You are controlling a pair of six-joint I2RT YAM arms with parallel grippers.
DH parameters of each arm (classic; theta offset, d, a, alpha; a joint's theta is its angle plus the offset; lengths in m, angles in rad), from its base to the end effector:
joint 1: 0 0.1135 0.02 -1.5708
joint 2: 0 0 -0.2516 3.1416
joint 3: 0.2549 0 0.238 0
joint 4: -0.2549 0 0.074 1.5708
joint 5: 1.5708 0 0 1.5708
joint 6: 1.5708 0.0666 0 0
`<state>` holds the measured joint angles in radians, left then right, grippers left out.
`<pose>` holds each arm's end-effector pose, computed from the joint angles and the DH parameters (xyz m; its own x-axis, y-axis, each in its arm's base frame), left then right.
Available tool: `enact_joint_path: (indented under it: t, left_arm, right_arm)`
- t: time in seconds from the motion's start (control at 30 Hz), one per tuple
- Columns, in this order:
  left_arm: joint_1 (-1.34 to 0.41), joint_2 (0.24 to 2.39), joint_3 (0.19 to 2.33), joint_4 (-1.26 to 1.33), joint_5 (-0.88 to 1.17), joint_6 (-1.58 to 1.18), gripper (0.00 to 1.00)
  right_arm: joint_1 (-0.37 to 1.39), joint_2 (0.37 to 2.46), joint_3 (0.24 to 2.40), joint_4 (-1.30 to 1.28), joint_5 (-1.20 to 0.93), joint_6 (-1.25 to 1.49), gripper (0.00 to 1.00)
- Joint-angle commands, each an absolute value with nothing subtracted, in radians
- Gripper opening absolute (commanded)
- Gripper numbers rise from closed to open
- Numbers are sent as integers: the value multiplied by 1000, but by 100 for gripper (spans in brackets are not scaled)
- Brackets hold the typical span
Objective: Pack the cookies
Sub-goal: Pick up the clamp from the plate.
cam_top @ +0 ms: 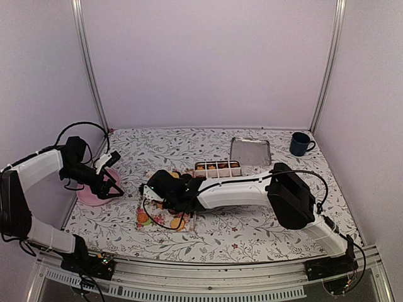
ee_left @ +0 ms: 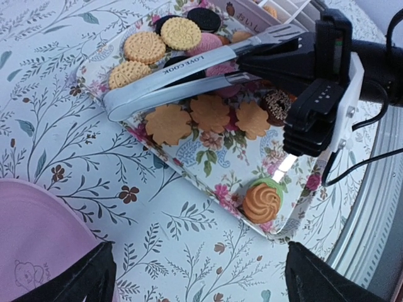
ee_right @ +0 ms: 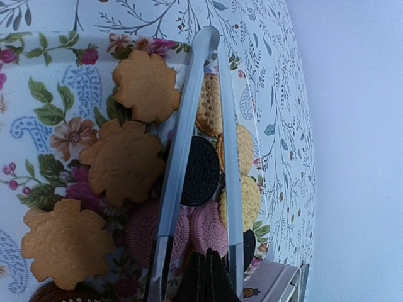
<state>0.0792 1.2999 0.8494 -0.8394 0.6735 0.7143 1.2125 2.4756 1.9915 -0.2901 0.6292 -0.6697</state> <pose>0.2237 -0.0239 0.1886 -0.6513 0.4620 -0.6020 0.7110 0.6488 -0.2712 0.2264 0.4929 0.1255 0.1862 -0.9339 -0.3051 -0.6301 0.1248 -0.7664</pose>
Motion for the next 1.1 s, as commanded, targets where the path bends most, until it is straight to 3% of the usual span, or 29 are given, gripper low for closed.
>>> enact_joint_path:
  t: [0.0, 0.23, 0.27, 0.33, 0.4, 0.5, 0.7, 0.87, 1.07]
  left_arm:
    - [91, 1270, 871, -856, 692, 727, 94]
    - [90, 1263, 867, -852, 690, 724, 90]
    - [90, 1263, 871, -852, 690, 723, 90]
    - [91, 1265, 882, -855, 691, 720, 89]
    - [91, 1268, 892, -859, 695, 719, 90]
    - [92, 1266, 889, -858, 711, 720, 89]
    - [92, 1258, 869, -846, 729, 723, 89]
    - [94, 1256, 855, -841, 740, 735, 89]
    - [98, 1258, 845, -839, 738, 746, 89]
  right_arm:
    - [1201, 2445, 1965, -290, 573, -641, 0]
    - [1190, 2446, 1920, -258, 585, -647, 0]
    - [1190, 2440, 1917, -255, 580, -644, 12]
    - [1185, 2405, 1902, -237, 559, -600, 58]
    - [1179, 2363, 1867, -210, 526, -561, 65]
    - [1168, 2271, 1808, -172, 476, -517, 66]
    - [1149, 2229, 1785, -196, 434, -516, 54]
    - [1136, 2210, 1780, -194, 371, -516, 55]
    - [1016, 2209, 1929, -322, 40, -366, 55]
